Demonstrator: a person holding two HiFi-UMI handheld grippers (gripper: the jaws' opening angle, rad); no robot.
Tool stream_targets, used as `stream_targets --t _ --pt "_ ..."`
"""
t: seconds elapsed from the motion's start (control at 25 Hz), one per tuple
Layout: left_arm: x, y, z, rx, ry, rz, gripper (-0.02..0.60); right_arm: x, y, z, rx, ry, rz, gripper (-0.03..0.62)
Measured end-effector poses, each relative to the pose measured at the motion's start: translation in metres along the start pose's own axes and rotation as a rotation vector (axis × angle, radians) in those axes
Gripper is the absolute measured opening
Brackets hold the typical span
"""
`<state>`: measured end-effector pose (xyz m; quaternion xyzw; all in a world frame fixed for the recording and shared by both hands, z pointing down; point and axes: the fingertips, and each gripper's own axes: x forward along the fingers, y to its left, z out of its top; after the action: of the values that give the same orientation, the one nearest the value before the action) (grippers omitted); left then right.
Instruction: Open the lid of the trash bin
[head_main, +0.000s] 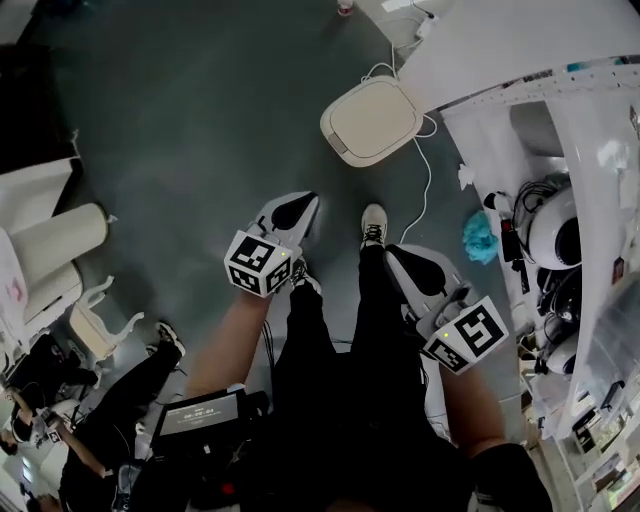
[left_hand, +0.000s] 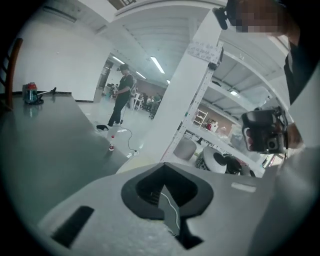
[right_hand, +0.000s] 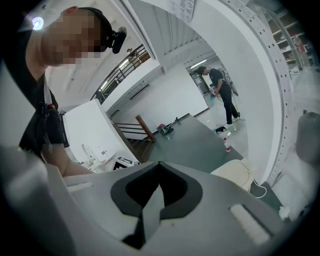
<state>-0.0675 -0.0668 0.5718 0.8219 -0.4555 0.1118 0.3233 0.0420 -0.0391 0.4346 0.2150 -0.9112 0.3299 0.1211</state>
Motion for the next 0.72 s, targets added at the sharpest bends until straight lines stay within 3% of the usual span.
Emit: stream_targets --t 0.32,0.72 --pt "0.093 0.044 -0.063 0.053 0.129 0.046 0.000 0.009 -0.074 -0.034 0.011 0.056 -0.040 0.008" --pt "0.161 0.097 -0.118 0.096 0.257 0.106 0.000 0.026 -0.131 -0.079 0.115 0.109 -0.059 0.008"
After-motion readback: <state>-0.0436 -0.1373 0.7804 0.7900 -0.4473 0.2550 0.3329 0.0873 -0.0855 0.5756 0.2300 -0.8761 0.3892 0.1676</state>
